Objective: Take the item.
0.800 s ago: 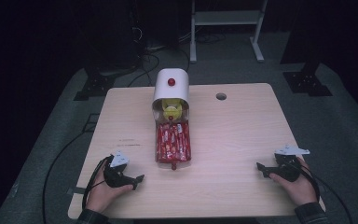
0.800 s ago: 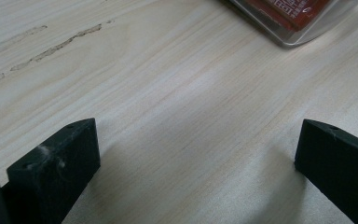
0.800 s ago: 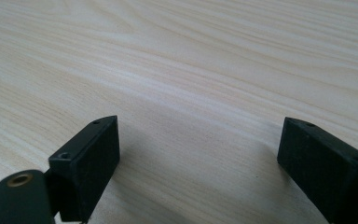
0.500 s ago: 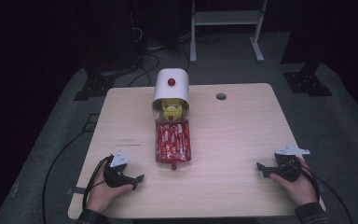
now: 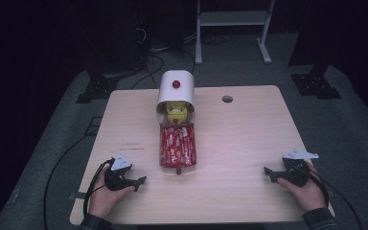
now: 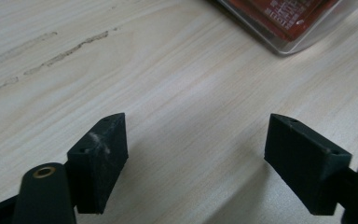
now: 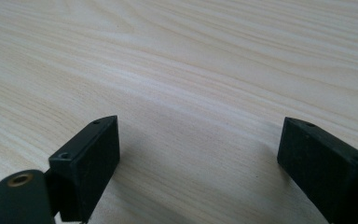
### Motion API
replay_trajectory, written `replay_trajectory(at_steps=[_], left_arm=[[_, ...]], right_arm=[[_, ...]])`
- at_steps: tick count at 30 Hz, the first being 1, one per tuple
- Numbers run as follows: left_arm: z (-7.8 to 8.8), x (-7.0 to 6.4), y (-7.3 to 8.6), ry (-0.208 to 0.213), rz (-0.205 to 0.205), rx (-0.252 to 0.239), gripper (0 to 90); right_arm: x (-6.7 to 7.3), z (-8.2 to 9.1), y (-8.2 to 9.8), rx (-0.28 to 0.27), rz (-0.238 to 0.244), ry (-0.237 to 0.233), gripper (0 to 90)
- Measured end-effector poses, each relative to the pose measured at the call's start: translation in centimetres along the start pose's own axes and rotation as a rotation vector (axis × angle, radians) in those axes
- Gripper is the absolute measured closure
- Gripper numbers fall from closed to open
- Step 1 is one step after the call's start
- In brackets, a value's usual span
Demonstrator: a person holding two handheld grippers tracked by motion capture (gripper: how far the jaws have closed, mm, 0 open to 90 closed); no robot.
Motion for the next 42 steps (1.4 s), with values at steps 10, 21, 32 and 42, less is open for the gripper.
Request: replay_trajectory(at_steps=[10,21,32,42], left_arm=[[0.8,-0.1,-0.6,0.022,0.006,-0.031,31.4],[1.9,-0.5,-1.9,0.058,0.035,-0.073,35.7],[2.4,-0.8,-3.5,0.065,0.03,-0.094,35.5],[3.0,-0.6,-5.0,0.064,0.024,-0.113,35.0]], right_arm=[[0.0,0.0,0.0,0.0,0.001,0.0,11.7],[0.0,0.0,0.0,0.0,-0.001,-0.001,11.7],[0.0,0.0,0.0,0.0,-0.001,-0.001,11.8],[0.0,0.0,0.0,0.001,-0.003,-0.002,11.8]])
Point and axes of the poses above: each handheld gripper's, and its own axes: z roughly backward along the jaws, y roughly out of its underside, x roughly to its left, the point moved 9 cm from there along -z, roughly forward along the jaws, and after that the axes turned 10 degrees about x, right-handed, at the moved point
